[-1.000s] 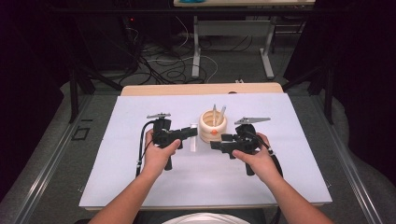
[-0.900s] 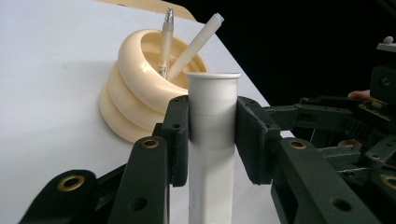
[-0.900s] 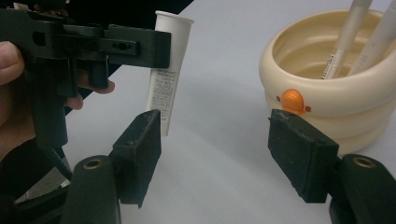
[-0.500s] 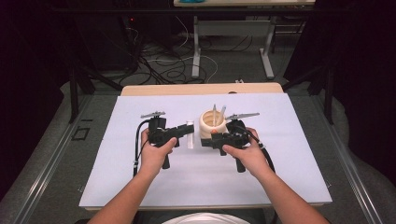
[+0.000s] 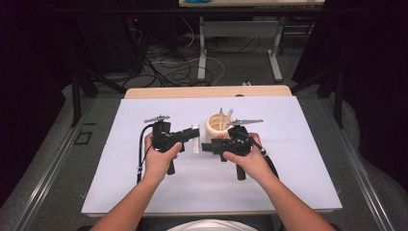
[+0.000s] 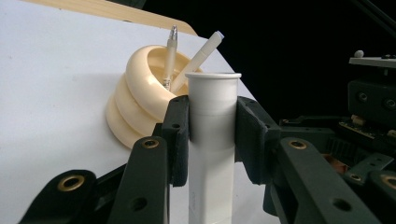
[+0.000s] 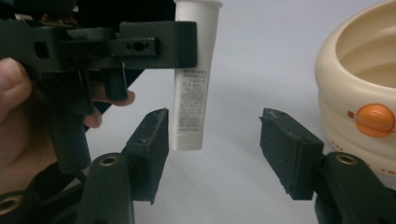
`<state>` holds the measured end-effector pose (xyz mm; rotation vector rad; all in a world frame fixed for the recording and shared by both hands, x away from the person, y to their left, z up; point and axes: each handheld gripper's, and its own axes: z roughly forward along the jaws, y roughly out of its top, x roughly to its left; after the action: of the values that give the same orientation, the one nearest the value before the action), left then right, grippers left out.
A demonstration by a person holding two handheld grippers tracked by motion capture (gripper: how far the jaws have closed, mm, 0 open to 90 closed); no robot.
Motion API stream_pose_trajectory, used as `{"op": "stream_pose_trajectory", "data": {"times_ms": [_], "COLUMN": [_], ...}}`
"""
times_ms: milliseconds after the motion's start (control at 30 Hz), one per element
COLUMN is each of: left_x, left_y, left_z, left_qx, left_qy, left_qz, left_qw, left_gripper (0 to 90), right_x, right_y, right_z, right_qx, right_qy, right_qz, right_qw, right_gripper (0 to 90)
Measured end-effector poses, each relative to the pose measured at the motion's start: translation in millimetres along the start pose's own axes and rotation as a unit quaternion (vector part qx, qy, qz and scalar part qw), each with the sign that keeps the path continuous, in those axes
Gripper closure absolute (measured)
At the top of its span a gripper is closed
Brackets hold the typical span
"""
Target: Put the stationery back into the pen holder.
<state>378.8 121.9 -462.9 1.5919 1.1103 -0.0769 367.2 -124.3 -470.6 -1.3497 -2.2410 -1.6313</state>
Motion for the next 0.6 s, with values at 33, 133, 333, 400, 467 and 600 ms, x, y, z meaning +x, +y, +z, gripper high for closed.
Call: {"op": "stream_pose_trajectory", "data": {"times_ms": [33,133,333,400,467,600], "left_x": [-0.5,-0.9,-2.7,-4.4,-5.8,-9.3], "left_y": [-0.5,-1.9,-6.3,-8.1,-9.2,-11.3], "left_z": [0.4,1.9,5.7,7.7,9.3,11.6], "left_qx": [0.001,0.004,0.013,0.017,0.021,0.023], "left_qy": [0.0,0.0,-0.005,-0.008,-0.01,-0.017], "left_qz": [0.0,0.005,0.007,0.004,0.007,0.006], "left_qw": [1.0,1.0,0.9999,0.9998,0.9997,0.9996], "left_gripper": [67.0,66.9,66.9,66.9,66.9,66.9], "right_x": [-0.7,-1.0,-1.0,-1.7,-2.3,-2.9], "right_y": [-0.5,-1.9,-5.6,-6.1,-6.7,-8.0], "right_z": [0.0,0.8,2.7,3.0,3.8,4.7], "right_qx": [-0.002,0.004,0.001,0.0,0.0,0.004], "right_qy": [0.005,0.007,0.014,0.015,0.014,0.016], "right_qz": [0.001,0.011,0.002,0.001,0.002,0.006], "right_qw": [1.0,0.9999,0.9999,0.9999,0.9999,0.9998], "right_gripper": [45.4,47.3,49.2,49.4,50.0,50.9]}}
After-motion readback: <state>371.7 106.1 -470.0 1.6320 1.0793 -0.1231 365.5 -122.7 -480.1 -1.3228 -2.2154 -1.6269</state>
